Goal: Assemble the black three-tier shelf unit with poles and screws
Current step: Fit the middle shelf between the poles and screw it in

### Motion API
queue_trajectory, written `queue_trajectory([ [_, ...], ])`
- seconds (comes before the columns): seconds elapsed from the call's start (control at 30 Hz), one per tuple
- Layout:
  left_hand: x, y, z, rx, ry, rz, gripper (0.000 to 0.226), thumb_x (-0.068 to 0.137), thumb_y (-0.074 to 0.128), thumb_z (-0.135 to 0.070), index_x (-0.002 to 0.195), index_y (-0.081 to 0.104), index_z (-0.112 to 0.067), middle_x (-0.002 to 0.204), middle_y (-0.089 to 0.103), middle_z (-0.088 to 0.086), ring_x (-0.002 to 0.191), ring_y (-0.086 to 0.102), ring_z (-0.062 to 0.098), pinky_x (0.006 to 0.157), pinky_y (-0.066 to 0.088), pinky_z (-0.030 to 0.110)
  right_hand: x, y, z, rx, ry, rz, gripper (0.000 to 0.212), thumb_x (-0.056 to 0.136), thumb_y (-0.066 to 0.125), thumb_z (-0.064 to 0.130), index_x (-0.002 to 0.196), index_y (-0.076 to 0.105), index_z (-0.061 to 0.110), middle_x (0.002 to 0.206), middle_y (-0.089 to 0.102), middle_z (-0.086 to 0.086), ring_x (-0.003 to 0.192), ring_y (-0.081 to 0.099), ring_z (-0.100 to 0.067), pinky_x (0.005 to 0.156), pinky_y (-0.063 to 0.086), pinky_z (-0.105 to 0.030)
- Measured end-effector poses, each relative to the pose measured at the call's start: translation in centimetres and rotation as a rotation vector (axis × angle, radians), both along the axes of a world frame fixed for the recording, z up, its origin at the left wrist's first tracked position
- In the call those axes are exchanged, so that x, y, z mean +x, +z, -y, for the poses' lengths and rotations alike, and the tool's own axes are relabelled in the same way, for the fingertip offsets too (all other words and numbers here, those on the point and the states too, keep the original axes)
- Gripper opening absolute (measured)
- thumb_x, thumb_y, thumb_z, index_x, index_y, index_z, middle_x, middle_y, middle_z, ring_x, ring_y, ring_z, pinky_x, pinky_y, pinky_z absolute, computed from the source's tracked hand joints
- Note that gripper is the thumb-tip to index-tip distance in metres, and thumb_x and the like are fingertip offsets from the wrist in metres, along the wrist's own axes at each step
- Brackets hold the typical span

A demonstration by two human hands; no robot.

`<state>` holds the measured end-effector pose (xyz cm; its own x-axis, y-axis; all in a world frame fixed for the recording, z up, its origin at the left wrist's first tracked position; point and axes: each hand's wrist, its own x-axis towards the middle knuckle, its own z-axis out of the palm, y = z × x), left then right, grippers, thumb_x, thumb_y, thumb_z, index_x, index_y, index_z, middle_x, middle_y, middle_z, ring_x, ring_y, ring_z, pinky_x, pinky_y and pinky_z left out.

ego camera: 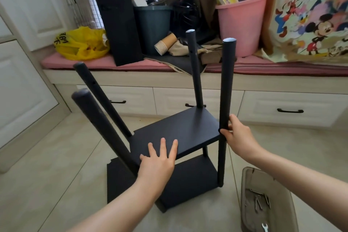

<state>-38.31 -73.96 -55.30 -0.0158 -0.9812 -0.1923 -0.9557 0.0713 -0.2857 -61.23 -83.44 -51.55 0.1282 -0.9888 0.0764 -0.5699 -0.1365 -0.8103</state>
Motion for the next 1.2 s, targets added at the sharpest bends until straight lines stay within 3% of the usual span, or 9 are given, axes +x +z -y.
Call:
queue_trajectory([
  [0.1, -1.0, -0.2, -0.1, 0.01, -0.017, 0.015, 0.098, 0.098, 0.051, 0.005, 0.152, -0.029, -0.013, 0.165, -0.004, 0.028, 0.144, 0.019, 0.062, 0.096, 0.05, 0.057, 0.2, 0.2, 1.0, 0.07, -0.055, 0.046, 0.031, 0.099, 0.052, 0.001, 0.127, 0.051, 0.016, 0.113, 0.062, -0.005, 0.109, 0.061, -0.026, 0.093, 0.055, -0.046],
  [0.3, -2.5, 0.2, -0.8, 0.071, -0.088, 0.056, 0.092, 0.098, 0.047, 0.007, 0.157, -0.021, -0.011, 0.165, -0.004, 0.03, 0.144, 0.017, 0.063, 0.09, 0.052, 0.054, -0.3, 0.1, 1.9, 0.141, -0.091, 0.042, 0.036, 0.099, 0.052, 0.001, 0.133, 0.05, 0.014, 0.121, 0.061, -0.009, 0.114, 0.06, -0.028, 0.098, 0.053, -0.048],
  [0.43, -2.2, 1.2, -1.6, 0.078, -0.135, 0.053, 0.091, 0.097, 0.055, 0.001, 0.16, -0.009, -0.01, 0.167, 0.003, 0.022, 0.148, 0.018, 0.053, 0.093, 0.05, 0.047, -0.3, -0.2, 2.0, 0.166, -0.161, -0.038, 0.028, 0.1, 0.052, 0.007, 0.128, 0.05, 0.011, 0.117, 0.062, -0.01, 0.103, 0.06, -0.026, 0.082, 0.052, -0.039],
  [0.5, -1.8, 1.8, -2.3, 0.029, -0.194, -0.061, 0.075, 0.096, 0.052, 0.0, 0.159, 0.012, -0.012, 0.163, 0.025, 0.011, 0.147, 0.029, 0.039, 0.093, 0.052, 0.042, -0.1, -0.4, 1.7, 0.229, -0.211, -0.034, 0.035, 0.097, 0.055, 0.008, 0.13, 0.044, 0.005, 0.114, 0.06, -0.012, 0.097, 0.06, -0.027, 0.075, 0.051, -0.038],
  [0.6, -1.0, 2.8, -4.2, -0.022, -0.227, -0.345, 0.044, 0.099, 0.041, -0.008, 0.14, 0.045, -0.022, 0.131, 0.058, -0.004, 0.121, 0.055, 0.022, 0.089, 0.052, 0.039, 0.2, -0.9, 0.2, 0.477, -0.265, 0.126, 0.056, 0.095, 0.059, 0.007, 0.143, 0.03, 0.002, 0.112, 0.053, -0.017, 0.098, 0.061, -0.032, 0.086, 0.057, -0.045],
  [0.73, 2.3, 4.3, -6.2, 0.195, 0.003, -0.462, 0.014, 0.096, 0.054, -0.032, 0.109, 0.059, -0.029, 0.105, 0.063, -0.005, 0.095, 0.061, 0.02, 0.078, 0.05, 0.029, 1.6, -0.6, -2.9, 0.765, -0.108, 0.302, 0.056, 0.098, 0.062, 0.018, 0.145, 0.034, 0.006, 0.12, 0.056, -0.023, 0.099, 0.064, -0.037, 0.071, 0.058, -0.04],
  [0.83, 5.7, 4.8, -6.6, 0.415, 0.185, -0.405, 0.032, 0.091, 0.066, -0.044, 0.116, 0.068, -0.024, 0.113, 0.067, -0.001, 0.102, 0.066, 0.021, 0.089, 0.056, 0.033, 3.1, -0.1, -4.5, 0.89, -0.019, 0.407, 0.056, 0.1, 0.059, 0.025, 0.146, 0.034, 0.002, 0.111, 0.061, -0.024, 0.098, 0.066, -0.037, 0.071, 0.059, -0.04],
  [1.0, 8.9, 5.2, -5.8, 0.159, 0.287, -0.706, 0.051, 0.09, 0.073, -0.04, 0.136, 0.058, -0.023, 0.119, 0.068, -0.006, 0.104, 0.065, 0.009, 0.093, 0.053, 0.025, 6.9, 0.1, -6.5, 1.019, -0.008, 0.497, 0.059, 0.104, 0.049, 0.027, 0.151, 0.026, -0.001, 0.103, 0.061, -0.023, 0.096, 0.066, -0.038, 0.073, 0.058, -0.042],
  [1.2, 7.6, 5.3, -4.9, 0.004, 0.22, -0.984, 0.028, 0.09, 0.076, -0.025, 0.109, 0.062, -0.04, 0.107, 0.067, -0.016, 0.096, 0.068, 0.007, 0.091, 0.058, 0.032, 10.9, -0.7, -7.0, 0.973, -0.089, 0.5, 0.055, 0.104, 0.05, 0.027, 0.152, 0.025, 0.015, 0.106, 0.06, -0.026, 0.083, 0.069, -0.037, 0.059, 0.06, -0.042],
])
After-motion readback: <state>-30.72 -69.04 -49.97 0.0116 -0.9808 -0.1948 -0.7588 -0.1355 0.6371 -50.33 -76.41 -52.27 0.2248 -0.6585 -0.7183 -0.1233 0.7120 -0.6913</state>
